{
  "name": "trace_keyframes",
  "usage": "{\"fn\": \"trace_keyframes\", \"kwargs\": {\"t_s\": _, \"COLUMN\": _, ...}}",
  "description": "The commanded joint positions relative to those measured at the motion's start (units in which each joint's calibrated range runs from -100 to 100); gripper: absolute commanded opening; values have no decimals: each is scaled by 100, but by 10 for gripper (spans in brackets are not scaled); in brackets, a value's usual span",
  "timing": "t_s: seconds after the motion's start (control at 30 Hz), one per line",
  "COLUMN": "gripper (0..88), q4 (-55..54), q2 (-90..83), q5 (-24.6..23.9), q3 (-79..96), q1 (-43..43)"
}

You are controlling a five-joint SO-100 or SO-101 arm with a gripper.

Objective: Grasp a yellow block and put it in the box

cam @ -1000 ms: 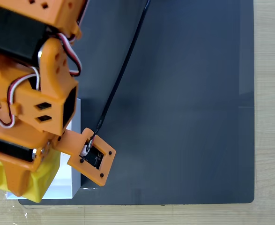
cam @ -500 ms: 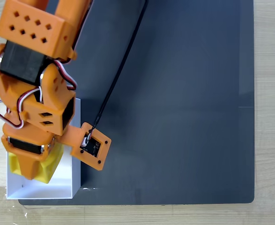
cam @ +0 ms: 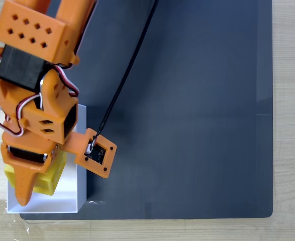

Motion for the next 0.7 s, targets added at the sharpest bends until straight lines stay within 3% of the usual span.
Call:
{"fn": "trace_keyframes", "kwargs": {"t_s": 0.0, "gripper": 374, "q4": 8, "q2": -173, "q5": 18, "q3": -71, "q1": -8}}
{"fn": "trace_keyframes", "kwargs": {"t_s": 0.27, "gripper": 374, "q4": 593, "q2": -181, "q5": 7, "q3": -152, "q1": -25}}
{"fn": "trace_keyframes", "kwargs": {"t_s": 0.67, "gripper": 375, "q4": 593, "q2": -181, "q5": 18, "q3": -134, "q1": -33}}
